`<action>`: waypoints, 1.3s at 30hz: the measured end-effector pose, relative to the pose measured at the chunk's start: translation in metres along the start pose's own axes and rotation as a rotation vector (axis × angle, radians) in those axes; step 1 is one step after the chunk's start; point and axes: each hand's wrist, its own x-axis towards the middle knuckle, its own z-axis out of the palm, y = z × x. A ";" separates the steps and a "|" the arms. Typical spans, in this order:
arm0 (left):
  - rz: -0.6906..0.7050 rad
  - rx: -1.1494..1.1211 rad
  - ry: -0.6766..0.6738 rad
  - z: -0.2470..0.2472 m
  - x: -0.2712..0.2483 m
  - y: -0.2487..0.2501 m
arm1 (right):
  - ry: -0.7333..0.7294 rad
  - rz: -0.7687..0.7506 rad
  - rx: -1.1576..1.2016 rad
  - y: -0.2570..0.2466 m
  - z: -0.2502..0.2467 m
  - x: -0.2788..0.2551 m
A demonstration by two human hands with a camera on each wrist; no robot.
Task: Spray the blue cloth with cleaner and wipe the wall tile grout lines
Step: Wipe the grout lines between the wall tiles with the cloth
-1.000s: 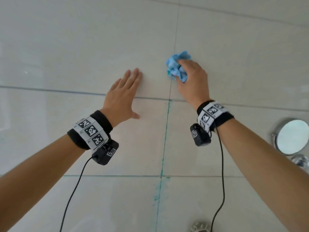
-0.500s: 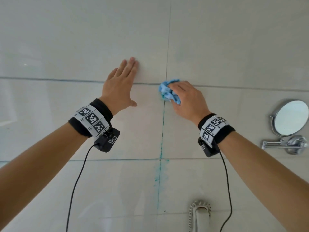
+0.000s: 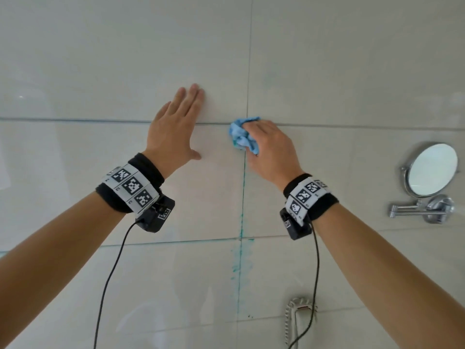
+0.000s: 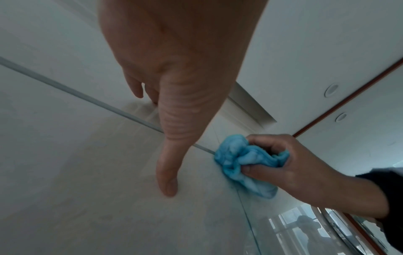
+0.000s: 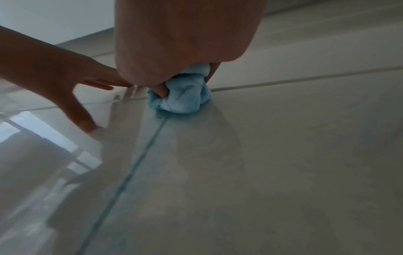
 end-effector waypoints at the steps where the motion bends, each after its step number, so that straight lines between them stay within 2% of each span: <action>1: 0.002 0.000 0.000 0.000 0.000 0.000 | 0.036 0.038 -0.004 0.010 -0.005 -0.005; 4: -0.002 -0.007 -0.002 0.002 0.001 0.002 | 0.150 0.136 0.003 0.023 -0.007 -0.018; 9: 0.000 -0.021 0.003 0.004 0.002 0.003 | 0.242 0.255 0.025 0.004 0.012 -0.012; 12: -0.005 -0.030 0.004 0.005 0.003 0.006 | 0.207 0.232 0.011 0.002 0.009 -0.015; 17: -0.018 -0.055 0.010 0.005 0.003 0.010 | 0.043 0.182 0.041 0.015 -0.012 -0.015; 22: -0.011 -0.070 0.021 0.005 0.004 0.011 | 0.151 0.220 0.108 0.002 0.005 -0.017; 28: 0.041 -0.052 0.032 0.005 0.002 -0.002 | 0.099 0.115 0.167 -0.044 0.029 0.004; 32: 0.048 -0.044 0.045 0.005 0.001 -0.003 | 0.039 0.045 0.126 -0.027 0.020 0.001; 36: 0.042 -0.043 0.050 0.007 0.001 -0.001 | 0.161 0.107 0.120 -0.002 0.018 -0.011; 39: 0.029 -0.047 0.045 0.009 0.001 0.002 | 0.264 0.172 0.144 -0.014 0.035 -0.016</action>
